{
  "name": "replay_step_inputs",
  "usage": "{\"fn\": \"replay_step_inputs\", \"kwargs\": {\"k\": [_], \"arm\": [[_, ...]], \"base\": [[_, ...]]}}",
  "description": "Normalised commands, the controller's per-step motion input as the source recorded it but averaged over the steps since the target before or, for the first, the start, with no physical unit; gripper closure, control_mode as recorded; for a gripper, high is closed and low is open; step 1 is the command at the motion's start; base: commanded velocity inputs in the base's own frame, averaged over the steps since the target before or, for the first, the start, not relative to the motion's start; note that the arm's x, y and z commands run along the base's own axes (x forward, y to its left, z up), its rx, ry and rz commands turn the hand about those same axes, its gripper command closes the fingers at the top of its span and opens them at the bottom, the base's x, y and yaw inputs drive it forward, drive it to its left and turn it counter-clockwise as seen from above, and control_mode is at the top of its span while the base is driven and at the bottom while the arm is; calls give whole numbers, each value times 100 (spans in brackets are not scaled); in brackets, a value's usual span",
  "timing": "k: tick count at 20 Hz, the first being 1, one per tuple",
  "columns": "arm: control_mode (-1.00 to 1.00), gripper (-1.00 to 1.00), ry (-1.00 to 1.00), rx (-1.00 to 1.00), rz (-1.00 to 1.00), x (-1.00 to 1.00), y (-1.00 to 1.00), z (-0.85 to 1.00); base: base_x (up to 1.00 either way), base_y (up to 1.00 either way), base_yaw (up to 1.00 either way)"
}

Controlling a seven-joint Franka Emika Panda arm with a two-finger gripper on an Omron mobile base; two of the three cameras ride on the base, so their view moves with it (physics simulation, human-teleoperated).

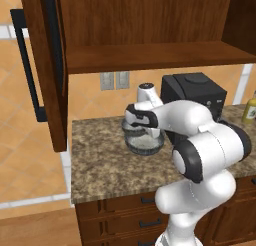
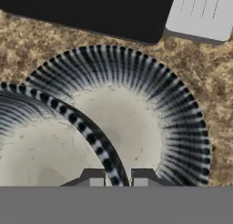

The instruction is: Pick up the bowls on the counter and stack them on top of one another in the open cabinet. Place the smaller bowl on top of the larger bowl.

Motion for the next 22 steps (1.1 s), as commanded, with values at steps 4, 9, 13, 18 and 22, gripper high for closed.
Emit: {"fn": "replay_step_inputs", "kwargs": {"k": [4, 9, 13, 18, 22], "arm": [[-100, 100, 0, -7, -2, 21, -30, -21], [-100, -100, -2, -4, 0, 14, -4, -15], [-100, -100, 0, 3, 0, -15, 0, 32], [-100, -100, -1, 4, 7, -46, 0, 75], [-100, -100, 2, 0, 39, -46, -17, -13]], "base": [[0, 0, 0], [0, 0, 0], [0, 0, 0], [0, 0, 0], [0, 0, 0]]}}
